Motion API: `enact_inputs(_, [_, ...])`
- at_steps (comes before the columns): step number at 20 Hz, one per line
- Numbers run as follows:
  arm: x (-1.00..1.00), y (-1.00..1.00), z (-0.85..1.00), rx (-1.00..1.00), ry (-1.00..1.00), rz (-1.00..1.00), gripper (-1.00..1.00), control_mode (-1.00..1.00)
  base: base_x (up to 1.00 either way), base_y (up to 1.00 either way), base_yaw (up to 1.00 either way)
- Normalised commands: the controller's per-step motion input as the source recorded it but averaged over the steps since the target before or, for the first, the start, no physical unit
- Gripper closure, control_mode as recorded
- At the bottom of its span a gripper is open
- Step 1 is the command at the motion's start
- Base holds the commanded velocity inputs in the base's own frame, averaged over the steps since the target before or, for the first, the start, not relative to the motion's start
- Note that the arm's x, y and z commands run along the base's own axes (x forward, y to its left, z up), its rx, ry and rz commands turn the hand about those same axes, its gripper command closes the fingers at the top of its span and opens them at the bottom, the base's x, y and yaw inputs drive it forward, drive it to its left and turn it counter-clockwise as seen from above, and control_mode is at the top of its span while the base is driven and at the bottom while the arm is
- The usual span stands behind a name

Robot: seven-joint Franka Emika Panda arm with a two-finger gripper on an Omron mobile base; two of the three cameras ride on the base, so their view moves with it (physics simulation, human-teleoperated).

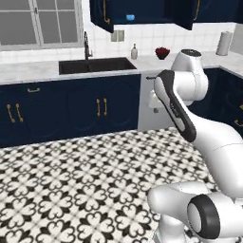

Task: Gather all objects into one cabinet and sort the glasses and bowls to opposite sides.

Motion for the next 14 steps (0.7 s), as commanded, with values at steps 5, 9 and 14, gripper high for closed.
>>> enact_inputs(5, [0.00, 0.00, 0.00, 0.00, 0.00, 0.00, -1.00, 1.00, 0.58, -1.00, 0.17])
enact_inputs(9, [0.00, 0.00, 0.00, 0.00, 0.00, 0.00, -1.00, 1.00, 0.65, -0.81, -0.04])
enact_inputs(14, [0.00, 0.00, 0.00, 0.00, 0.00, 0.00, -1.00, 1.00, 0.75, -0.80, 0.04])
